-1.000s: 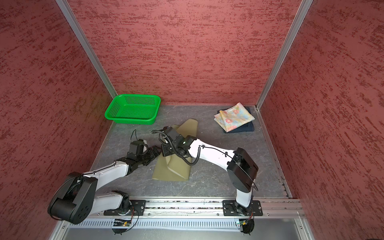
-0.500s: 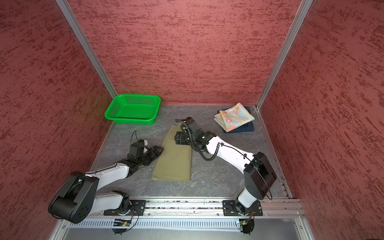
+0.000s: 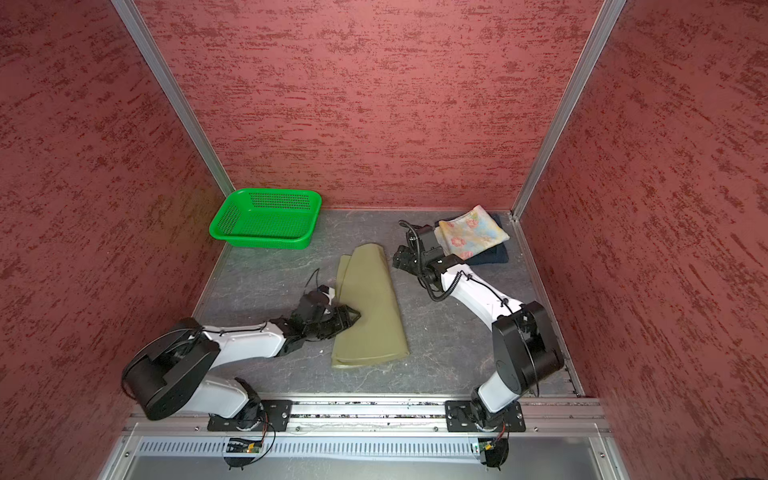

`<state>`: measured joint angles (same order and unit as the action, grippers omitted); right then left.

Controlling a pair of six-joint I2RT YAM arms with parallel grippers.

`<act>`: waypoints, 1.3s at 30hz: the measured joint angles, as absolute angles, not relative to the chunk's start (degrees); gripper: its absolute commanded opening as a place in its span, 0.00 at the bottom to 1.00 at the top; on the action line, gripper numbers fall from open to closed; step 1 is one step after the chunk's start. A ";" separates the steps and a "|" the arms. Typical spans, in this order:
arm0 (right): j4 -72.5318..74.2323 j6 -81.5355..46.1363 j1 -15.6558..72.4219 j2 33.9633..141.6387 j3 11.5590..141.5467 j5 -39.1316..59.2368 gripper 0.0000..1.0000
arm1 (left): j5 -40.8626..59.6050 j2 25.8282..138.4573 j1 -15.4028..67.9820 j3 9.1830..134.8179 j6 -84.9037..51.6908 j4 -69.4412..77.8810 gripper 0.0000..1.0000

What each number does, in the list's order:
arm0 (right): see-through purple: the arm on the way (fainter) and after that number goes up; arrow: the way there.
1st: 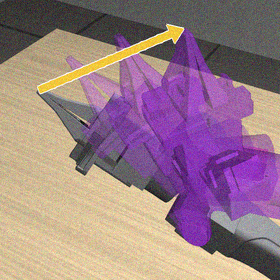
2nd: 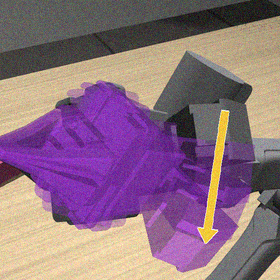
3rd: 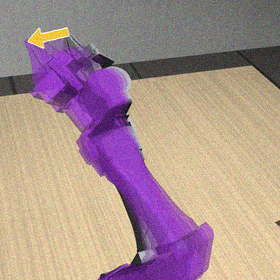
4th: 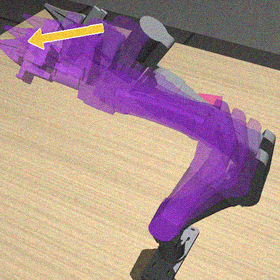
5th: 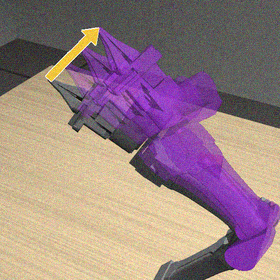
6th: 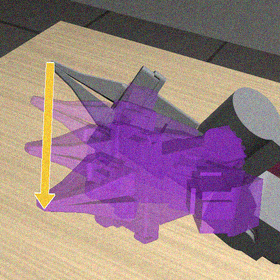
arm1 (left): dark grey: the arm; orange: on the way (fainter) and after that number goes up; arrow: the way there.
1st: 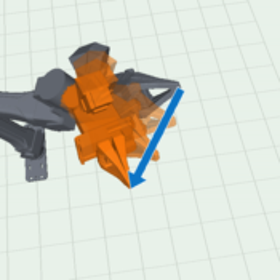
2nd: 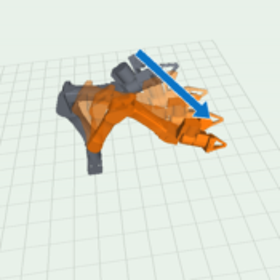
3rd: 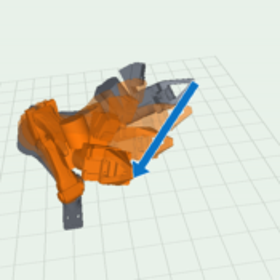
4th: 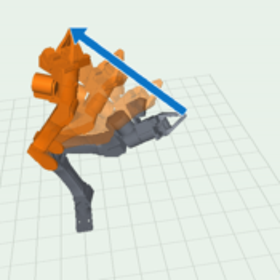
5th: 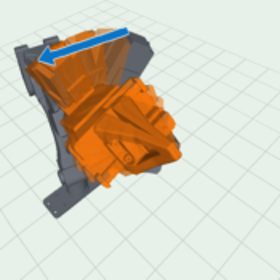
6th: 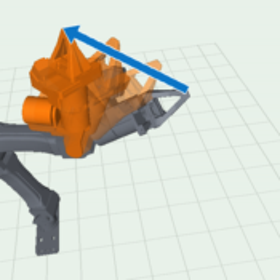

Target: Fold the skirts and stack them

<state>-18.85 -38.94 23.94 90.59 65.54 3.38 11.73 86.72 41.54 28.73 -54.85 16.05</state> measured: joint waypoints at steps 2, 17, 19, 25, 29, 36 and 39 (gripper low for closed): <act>-19.44 -37.76 22.72 89.62 65.54 3.07 0.87 | 13.50 90.24 44.23 32.47 -54.00 17.72 1.00; -20.88 -31.40 24.67 80.34 58.63 -1.83 0.81 | 12.88 71.85 25.58 27.44 -47.64 -4.38 0.94; -20.82 -30.74 27.83 82.96 58.85 -2.74 0.77 | 12.14 72.23 21.30 28.84 -47.16 -6.28 0.93; -21.45 -27.35 38.79 100.77 70.87 -5.78 0.67 | 15.09 79.85 11.62 34.04 -46.68 -6.52 0.91; -22.22 -24.99 42.02 113.82 83.40 -8.29 0.61 | 17.72 82.50 8.49 35.16 -46.68 -6.26 0.91; -26.06 -22.15 41.93 129.10 100.86 -12.97 0.52 | 20.80 82.54 6.39 35.18 -46.65 -6.13 0.91; -27.81 -21.43 41.91 133.47 105.89 -14.46 0.48 | 21.78 82.70 5.74 35.18 -46.65 -5.96 0.91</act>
<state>-27.81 -21.43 41.91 133.47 105.89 -14.46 21.78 82.70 5.74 35.18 -46.65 -5.96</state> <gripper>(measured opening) 0.501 0.909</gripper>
